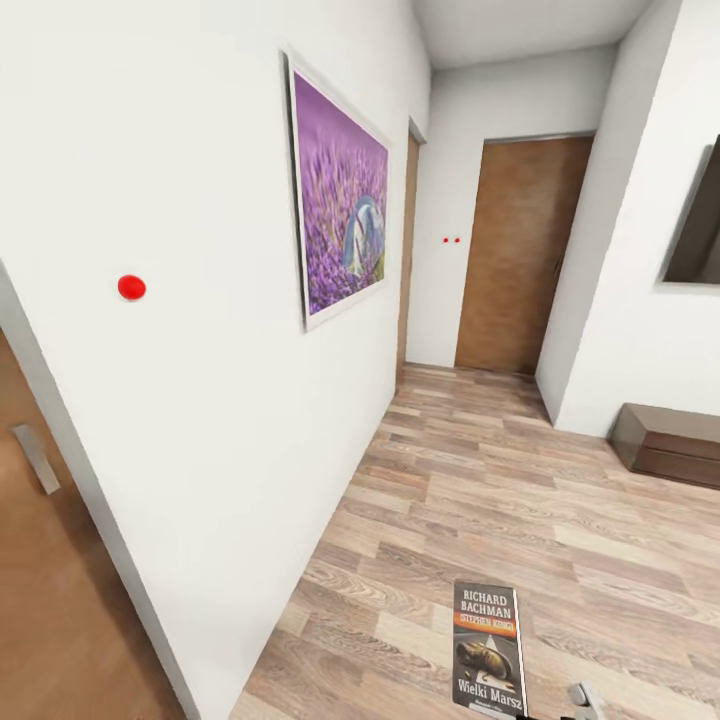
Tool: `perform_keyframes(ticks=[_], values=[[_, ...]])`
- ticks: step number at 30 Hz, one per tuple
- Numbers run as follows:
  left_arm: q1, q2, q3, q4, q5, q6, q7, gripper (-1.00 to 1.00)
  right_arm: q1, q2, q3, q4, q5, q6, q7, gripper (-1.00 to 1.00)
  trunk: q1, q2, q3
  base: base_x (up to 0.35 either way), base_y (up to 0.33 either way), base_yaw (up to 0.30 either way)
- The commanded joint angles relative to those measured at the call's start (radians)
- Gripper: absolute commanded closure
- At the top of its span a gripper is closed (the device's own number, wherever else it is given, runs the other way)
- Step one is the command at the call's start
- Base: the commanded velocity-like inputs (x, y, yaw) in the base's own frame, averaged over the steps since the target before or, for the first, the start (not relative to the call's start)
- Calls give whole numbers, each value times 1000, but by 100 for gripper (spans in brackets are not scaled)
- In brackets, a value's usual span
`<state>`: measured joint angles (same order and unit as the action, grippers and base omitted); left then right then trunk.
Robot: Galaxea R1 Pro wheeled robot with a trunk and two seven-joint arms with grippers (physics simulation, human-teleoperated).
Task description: In the bedroom, move the book from the bed onto either nightstand, and place the two sandals side by side next to the bed.
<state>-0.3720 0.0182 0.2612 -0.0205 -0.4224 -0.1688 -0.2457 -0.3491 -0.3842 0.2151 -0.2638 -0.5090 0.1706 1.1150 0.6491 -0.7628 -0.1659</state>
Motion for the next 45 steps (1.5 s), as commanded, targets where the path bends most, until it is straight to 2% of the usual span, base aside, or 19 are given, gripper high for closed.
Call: perform_keyframes(ticks=[1, 19, 33, 45], values=[[-1, 0, 9, 1, -9, -3, -3, -100, -1, -1, 6, 0, -11, 10, 2, 100, 0, -1, -2, 0, 0, 53], [-1, 0, 11, 0, -7, -3, -1, -100, -1, -1, 6, 1, -11, 10, 2, 100, 0, -1, -2, 8, 0, 6], [-1, 0, 10, -1, -7, -3, -1, -100, -1, 0, 7, 1, -11, 10, 2, 100, 0, -1, -2, 300, 7, 0], [-1, 0, 9, -1, -7, -3, -1, -100, -1, 1, 7, 2, -11, 10, 2, 100, 0, -1, -2, 285, 154, 0]])
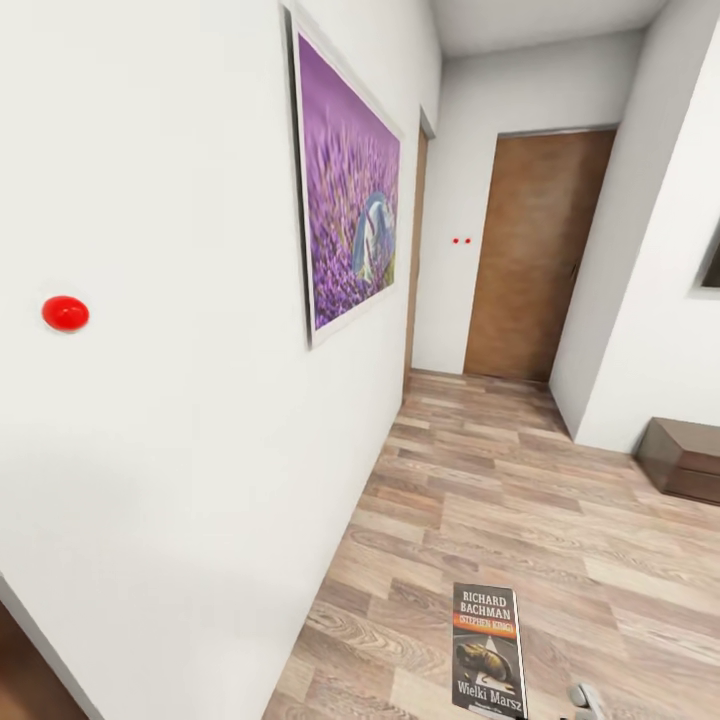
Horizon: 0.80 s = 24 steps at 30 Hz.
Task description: In the bedroom, move the book from the bed onto either nightstand, and place the two sandals side by side next to the bed.
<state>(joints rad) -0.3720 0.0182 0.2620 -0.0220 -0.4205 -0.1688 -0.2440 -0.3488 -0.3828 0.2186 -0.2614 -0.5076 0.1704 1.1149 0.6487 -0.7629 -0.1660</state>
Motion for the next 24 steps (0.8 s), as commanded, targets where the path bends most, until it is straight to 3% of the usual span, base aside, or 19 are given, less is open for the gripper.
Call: perform_keyframes(ticks=[1, 8, 24], values=[[-1, 0, 8, 0, -9, -3, -3, -100, -1, -1, 4, -1, -12, 11, 2, 100, 1, -1, -1, 247, 127, 0], [-1, 0, 7, 0, -9, -3, -3, -100, -1, -1, 4, -1, -12, 11, 2, 100, 1, -1, -2, 70, 31, -50], [-1, 0, 8, 0, -10, -3, -3, -100, -1, -1, 3, -1, -12, 11, 2, 100, 1, -1, -7, 2, 1, -265]])
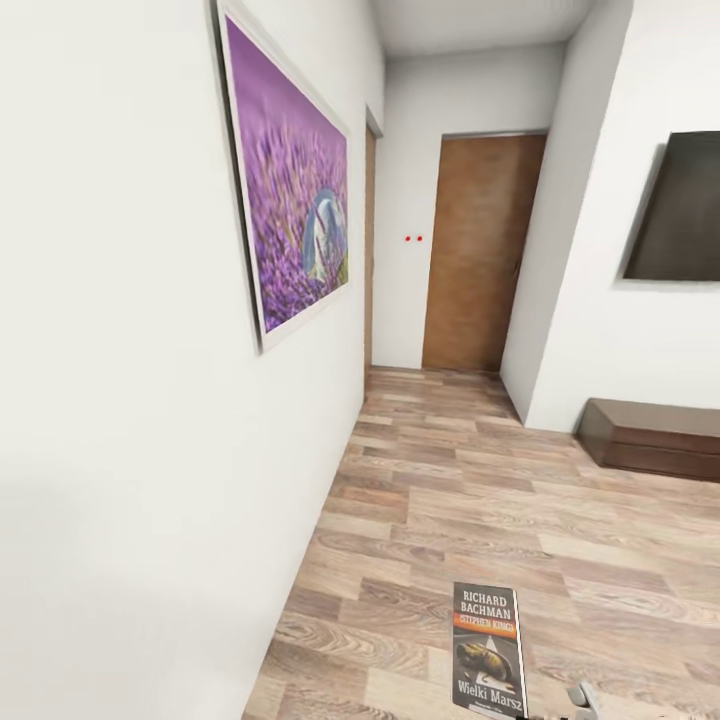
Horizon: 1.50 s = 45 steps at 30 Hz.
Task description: In the bedroom, move the book from the bed onto either nightstand, and place the two sandals side by side next to the bed.
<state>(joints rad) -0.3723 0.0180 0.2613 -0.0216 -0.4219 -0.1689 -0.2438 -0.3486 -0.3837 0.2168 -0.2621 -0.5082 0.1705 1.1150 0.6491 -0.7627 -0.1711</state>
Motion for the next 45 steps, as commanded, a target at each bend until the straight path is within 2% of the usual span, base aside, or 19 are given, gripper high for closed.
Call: perform_keyframes(ticks=[1, 8, 25, 31, 45], values=[[0, 0, 8, 0, -9, -3, -3, -100, -1, -1, 5, 0, -12, 11, 2, 100, 0, -1, -2, 0, 0, -282], [0, 0, 8, 0, -9, -4, -3, -100, -1, -1, 5, 0, -12, 11, 2, 100, 0, -1, -3, 71, 0, -161], [0, 1, 7, 0, -9, -4, -3, -100, -1, -1, 5, -1, -12, 11, 2, 100, 0, -1, -3, 312, 87, -5], [0, 0, 7, 0, -9, -4, -3, -100, -1, -1, 5, -1, -12, 11, 2, 100, 0, -1, -3, 67, 16, -65], [0, 0, 7, 0, -9, -4, -3, -100, -1, 0, 6, -1, -12, 11, 2, 100, 0, -1, -3, 3, 1, -197]])
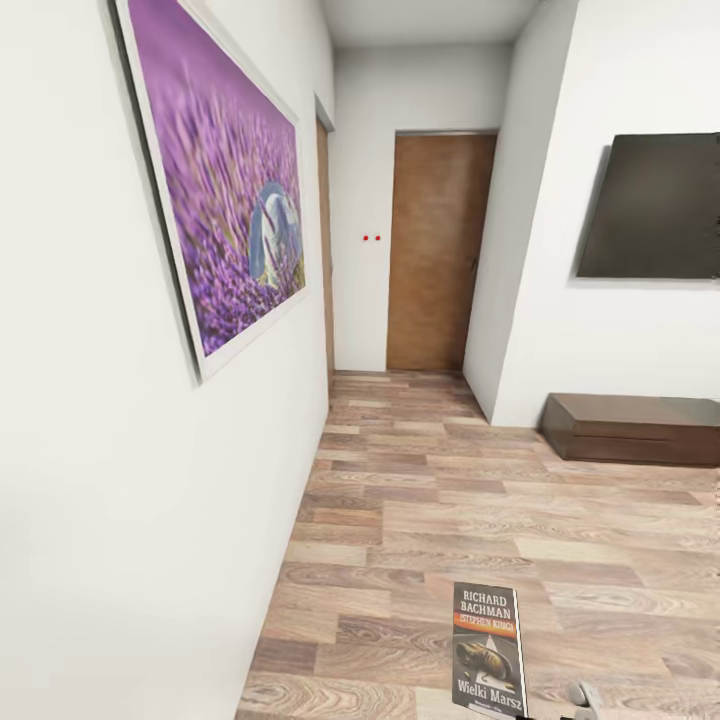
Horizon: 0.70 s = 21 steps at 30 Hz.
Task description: In the bedroom, move the book from the bed onto either nightstand, and place the two sandals side by side next to the bed.
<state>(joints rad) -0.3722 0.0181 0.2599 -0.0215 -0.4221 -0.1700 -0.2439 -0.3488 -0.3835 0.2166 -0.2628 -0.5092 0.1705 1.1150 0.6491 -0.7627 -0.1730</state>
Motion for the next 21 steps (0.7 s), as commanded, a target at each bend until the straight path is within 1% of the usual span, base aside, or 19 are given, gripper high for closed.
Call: perform_keyframes(ticks=[1, 4, 10, 21], values=[[-1, 0, 9, 0, -9, -3, -3, -100, -1, -1, 5, -1, -11, 10, 2, 100, 0, -1, -2, 0, 0, -182], [-1, 0, 9, 0, -9, -3, -3, -100, -1, 0, 5, -1, -11, 10, 2, 100, 0, -1, -2, 0, 0, -129], [-1, 0, 9, 0, -9, -3, -3, -100, -1, -1, 5, -1, -11, 10, 2, 100, 0, -1, -2, 0, 0, -65], [-1, 0, 9, 1, -10, -3, -3, -100, -1, 0, 6, -1, -11, 10, 2, 100, 0, -1, -2, 0, 0, -171]])
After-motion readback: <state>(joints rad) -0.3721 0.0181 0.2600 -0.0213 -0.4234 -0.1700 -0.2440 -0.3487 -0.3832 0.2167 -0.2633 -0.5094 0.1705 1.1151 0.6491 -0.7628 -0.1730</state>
